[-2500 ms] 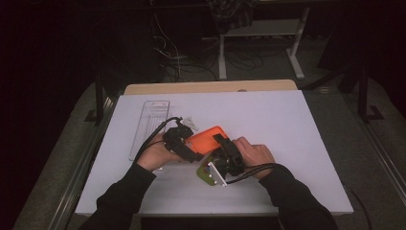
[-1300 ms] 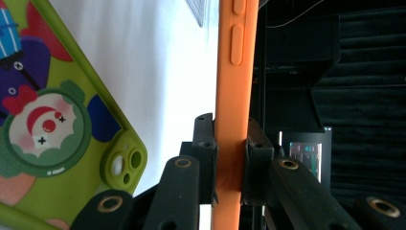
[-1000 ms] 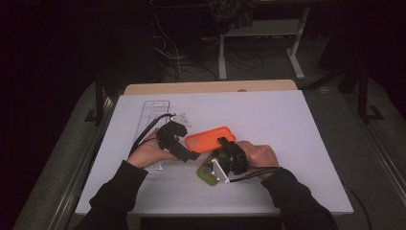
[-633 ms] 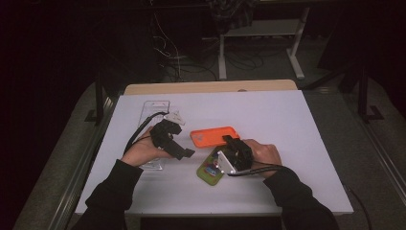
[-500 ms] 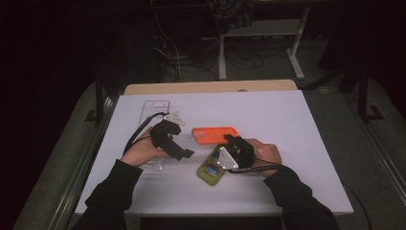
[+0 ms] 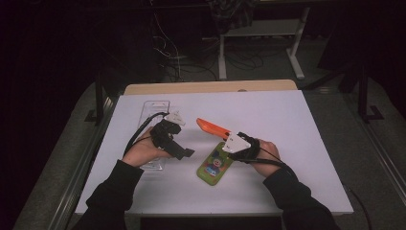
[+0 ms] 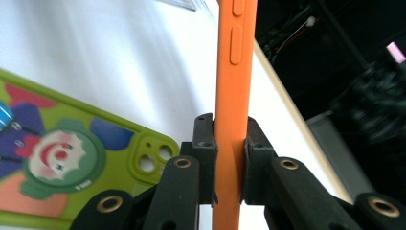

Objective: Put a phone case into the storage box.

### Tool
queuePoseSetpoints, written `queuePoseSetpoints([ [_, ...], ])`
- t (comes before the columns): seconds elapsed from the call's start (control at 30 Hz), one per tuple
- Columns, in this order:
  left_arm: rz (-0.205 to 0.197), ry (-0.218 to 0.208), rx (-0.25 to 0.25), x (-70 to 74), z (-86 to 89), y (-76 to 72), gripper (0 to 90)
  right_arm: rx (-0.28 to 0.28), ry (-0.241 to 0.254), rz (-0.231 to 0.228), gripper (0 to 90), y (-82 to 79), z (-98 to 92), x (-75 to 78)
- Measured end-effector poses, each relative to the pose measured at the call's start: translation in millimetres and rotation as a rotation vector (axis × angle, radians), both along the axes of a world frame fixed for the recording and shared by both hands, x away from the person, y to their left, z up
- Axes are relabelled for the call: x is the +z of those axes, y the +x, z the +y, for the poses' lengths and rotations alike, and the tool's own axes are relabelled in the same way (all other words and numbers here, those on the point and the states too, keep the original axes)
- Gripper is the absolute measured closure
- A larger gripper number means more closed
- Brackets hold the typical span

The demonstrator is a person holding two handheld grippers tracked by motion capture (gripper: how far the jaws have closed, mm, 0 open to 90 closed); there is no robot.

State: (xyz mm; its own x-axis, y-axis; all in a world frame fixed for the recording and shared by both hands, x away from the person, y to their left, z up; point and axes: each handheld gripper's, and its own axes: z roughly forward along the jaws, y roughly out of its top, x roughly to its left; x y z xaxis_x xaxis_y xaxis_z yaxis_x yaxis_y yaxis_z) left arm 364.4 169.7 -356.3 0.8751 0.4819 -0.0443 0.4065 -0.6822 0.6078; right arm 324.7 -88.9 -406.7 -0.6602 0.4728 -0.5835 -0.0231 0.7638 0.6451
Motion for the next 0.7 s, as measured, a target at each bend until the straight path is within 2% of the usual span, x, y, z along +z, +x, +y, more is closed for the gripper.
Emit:
queuePoseSetpoints([
  [0.23,-0.003,-0.017,0.014,-0.2,-0.9,-1.0,0.0,-0.035,0.150,0.145,77.8,6.1,-4.9,4.4],
  [0.5,-0.002,-0.035,0.031,-1.2,-1.3,-1.0,0.0,-0.064,0.286,0.273,77.8,15.0,-12.7,6.9],
  [0.57,0.001,-0.030,0.026,-0.7,-0.9,-0.6,0.0,-0.084,0.344,0.330,77.8,15.8,-14.0,7.5],
  [0.7,-0.002,-0.044,0.033,-0.6,-0.1,0.2,1.9,-0.088,0.406,0.394,77.9,21.7,-19.6,6.8],
])
